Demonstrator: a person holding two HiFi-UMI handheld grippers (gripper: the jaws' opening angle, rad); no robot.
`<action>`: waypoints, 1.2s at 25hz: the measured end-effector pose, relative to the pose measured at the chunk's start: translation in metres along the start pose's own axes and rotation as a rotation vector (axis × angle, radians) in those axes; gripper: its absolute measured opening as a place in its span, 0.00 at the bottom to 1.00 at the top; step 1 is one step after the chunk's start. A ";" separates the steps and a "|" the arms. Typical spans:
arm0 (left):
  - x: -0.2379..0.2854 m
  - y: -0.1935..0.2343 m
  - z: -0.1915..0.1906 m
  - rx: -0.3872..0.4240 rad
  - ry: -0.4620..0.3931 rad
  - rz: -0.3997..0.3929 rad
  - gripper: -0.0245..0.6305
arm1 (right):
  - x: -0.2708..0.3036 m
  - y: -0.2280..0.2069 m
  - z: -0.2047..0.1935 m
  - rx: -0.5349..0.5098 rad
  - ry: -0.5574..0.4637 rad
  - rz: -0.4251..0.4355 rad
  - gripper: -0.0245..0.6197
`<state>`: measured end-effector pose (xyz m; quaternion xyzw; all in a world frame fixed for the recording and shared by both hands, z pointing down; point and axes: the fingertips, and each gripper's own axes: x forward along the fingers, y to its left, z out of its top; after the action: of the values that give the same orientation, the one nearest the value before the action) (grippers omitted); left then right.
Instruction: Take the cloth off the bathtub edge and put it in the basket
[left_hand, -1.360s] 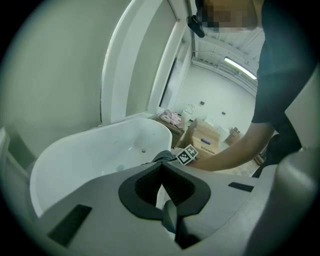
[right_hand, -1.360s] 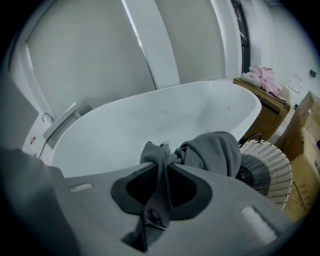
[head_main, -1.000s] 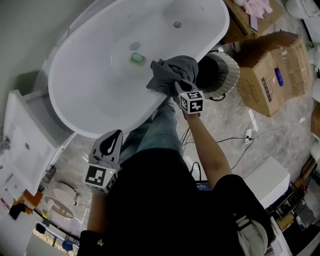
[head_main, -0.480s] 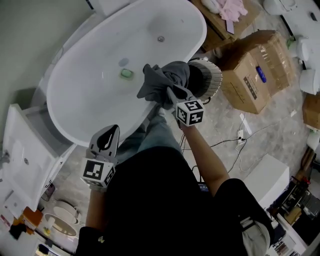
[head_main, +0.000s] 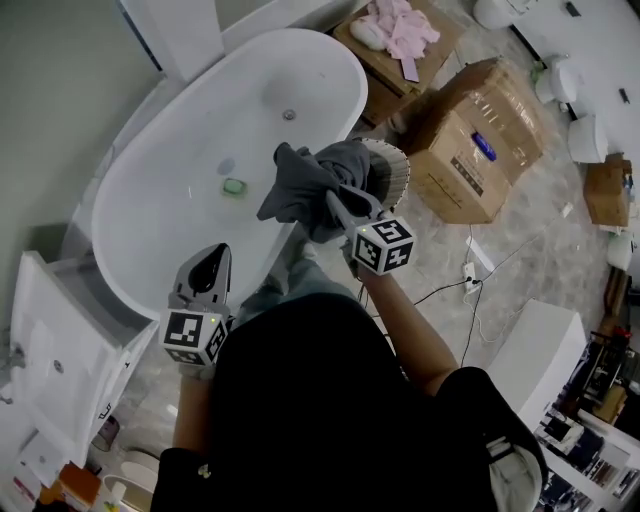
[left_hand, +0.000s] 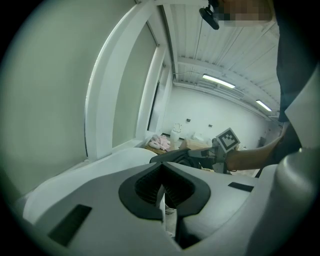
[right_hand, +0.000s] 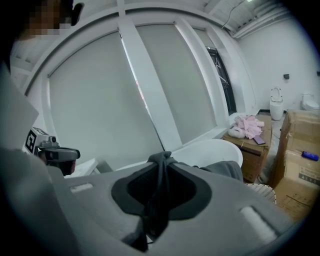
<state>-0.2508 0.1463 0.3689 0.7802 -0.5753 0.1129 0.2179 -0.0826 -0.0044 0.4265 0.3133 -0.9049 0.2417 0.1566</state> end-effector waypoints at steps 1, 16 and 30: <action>0.001 -0.003 0.005 0.008 -0.009 -0.010 0.06 | -0.008 0.002 0.005 0.006 -0.013 -0.003 0.12; 0.038 -0.071 0.021 0.136 0.019 -0.264 0.06 | -0.145 -0.014 0.024 0.148 -0.231 -0.198 0.12; 0.142 -0.183 0.026 0.180 0.084 -0.393 0.06 | -0.261 -0.132 -0.006 0.264 -0.278 -0.365 0.12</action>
<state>-0.0350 0.0574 0.3679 0.8882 -0.3902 0.1516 0.1891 0.2003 0.0363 0.3632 0.5193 -0.8068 0.2802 0.0294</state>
